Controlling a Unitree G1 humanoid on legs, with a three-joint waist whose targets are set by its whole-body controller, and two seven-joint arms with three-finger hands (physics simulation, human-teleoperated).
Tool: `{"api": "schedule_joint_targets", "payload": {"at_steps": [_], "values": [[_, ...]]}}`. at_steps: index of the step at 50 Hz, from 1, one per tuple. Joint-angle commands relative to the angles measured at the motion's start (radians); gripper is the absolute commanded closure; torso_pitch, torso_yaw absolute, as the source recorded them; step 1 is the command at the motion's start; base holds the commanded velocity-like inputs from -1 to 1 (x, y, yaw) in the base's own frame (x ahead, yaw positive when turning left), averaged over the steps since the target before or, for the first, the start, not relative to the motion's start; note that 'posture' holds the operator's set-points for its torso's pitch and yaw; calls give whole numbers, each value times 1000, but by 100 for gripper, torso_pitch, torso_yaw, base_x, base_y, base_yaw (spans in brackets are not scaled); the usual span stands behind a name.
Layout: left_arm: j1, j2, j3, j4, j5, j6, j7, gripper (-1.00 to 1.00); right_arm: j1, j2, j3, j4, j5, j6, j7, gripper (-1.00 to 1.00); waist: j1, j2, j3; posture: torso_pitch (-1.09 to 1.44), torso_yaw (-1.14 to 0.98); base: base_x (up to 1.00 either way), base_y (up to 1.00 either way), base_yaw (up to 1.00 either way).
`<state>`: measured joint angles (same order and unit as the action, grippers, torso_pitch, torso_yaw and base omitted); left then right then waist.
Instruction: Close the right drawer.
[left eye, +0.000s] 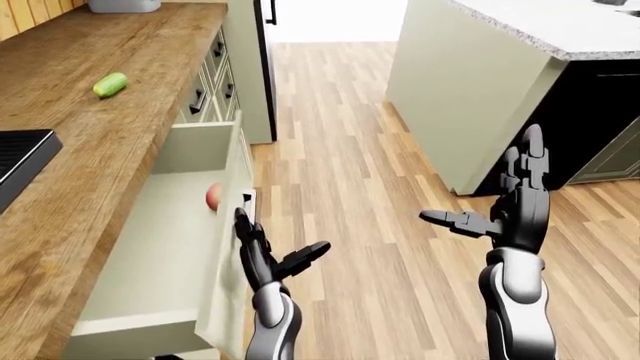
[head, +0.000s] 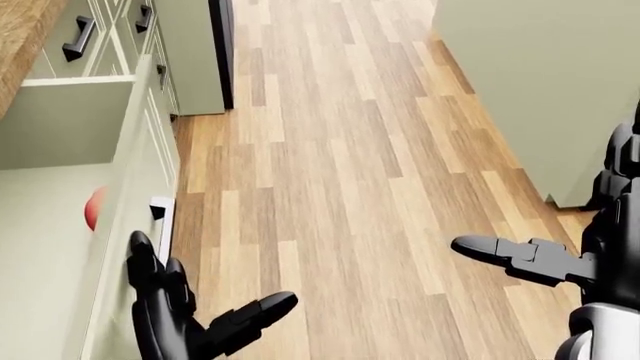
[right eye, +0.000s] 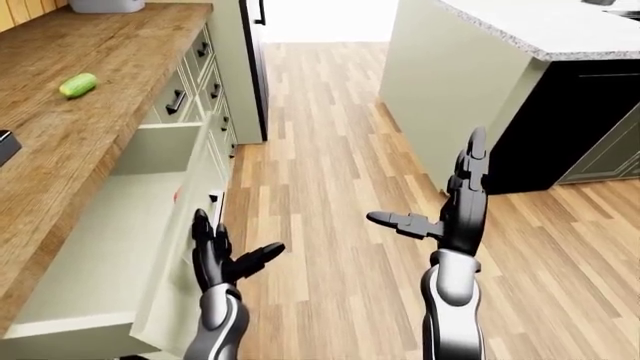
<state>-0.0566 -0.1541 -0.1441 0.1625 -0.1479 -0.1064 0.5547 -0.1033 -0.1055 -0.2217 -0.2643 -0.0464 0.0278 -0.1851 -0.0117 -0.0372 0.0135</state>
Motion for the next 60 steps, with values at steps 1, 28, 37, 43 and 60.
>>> {"api": "schedule_joint_targets", "payload": {"at_steps": [1,28,37,43,60], "values": [[-22,13,53,-39,4,-25,43,-100,-19,-9,-7,-40,-1,-30,-1,-100,7,-4,-16,0,0,0,0,0],[-148,77,178,27,-80,8,89,-100,-20,-9,-8,-51,4,-23,-2,-100,4,6,-22,0,0,0,0,0],[-176,103,212,34,-116,21,107,-100,-20,-8,-6,-47,2,-26,-3,-100,2,10,-24,0,0,0,0,0],[-197,126,240,29,-143,37,125,-100,-20,-8,-6,-41,1,-32,-3,-100,4,13,-25,0,0,0,0,0],[-241,190,304,37,-199,52,174,-100,-22,-7,-1,-35,-3,-35,-2,-100,4,19,-25,0,0,0,0,0]]}}
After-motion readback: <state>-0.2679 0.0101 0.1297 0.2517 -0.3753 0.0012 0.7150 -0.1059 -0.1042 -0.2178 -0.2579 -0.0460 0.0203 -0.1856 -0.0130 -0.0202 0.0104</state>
